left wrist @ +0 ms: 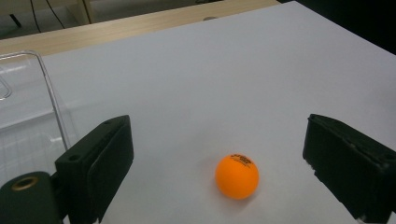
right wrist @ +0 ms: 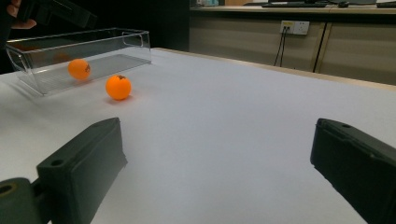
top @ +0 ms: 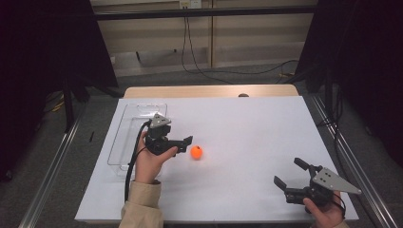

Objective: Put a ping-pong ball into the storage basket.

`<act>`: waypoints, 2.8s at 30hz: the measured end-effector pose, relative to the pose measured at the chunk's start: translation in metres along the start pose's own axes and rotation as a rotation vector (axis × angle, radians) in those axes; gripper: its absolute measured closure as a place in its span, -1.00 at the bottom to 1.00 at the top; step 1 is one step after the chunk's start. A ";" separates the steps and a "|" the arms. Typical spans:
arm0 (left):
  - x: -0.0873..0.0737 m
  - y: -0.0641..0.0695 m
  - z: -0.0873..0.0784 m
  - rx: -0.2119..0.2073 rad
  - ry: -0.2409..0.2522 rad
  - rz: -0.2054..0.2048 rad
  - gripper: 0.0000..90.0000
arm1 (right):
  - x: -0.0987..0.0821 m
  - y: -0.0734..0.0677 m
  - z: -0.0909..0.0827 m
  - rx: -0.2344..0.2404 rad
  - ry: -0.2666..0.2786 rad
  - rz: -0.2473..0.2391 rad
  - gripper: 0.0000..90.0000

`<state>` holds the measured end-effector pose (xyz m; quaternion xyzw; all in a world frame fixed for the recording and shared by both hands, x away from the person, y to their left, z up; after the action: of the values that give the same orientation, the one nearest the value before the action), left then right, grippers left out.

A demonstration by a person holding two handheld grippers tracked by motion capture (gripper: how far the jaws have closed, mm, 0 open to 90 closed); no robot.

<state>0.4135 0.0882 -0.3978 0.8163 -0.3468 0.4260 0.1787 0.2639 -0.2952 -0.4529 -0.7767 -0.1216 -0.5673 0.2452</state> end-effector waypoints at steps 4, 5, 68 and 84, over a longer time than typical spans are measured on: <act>0.000 0.002 0.003 0.001 -0.004 0.013 -0.81 | 0.000 0.000 0.000 0.000 -0.001 0.000 -0.94; 0.000 0.002 0.003 0.000 -0.003 0.019 -0.81 | 0.000 0.000 0.000 0.000 -0.001 0.000 -0.94; -0.015 0.018 0.040 -0.050 -0.072 0.042 -0.72 | 0.000 0.001 -0.001 -0.002 0.000 -0.003 -0.94; -0.022 0.023 0.051 -0.063 -0.124 0.062 -0.65 | 0.000 0.001 -0.001 -0.002 -0.001 -0.002 -0.94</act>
<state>0.4177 0.0514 -0.4456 0.8238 -0.3956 0.3690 0.1693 0.2633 -0.2963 -0.4527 -0.7770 -0.1218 -0.5675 0.2436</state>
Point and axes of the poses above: each handheld gripper's, and its own axes: z roughly forward along the jaws, x roughly out of its top, y roughly to its right, the point moved 4 cm from there along z, roughly forward along the jaws, and after that the axes turned 11 degrees about z, right-handed, at the moved point
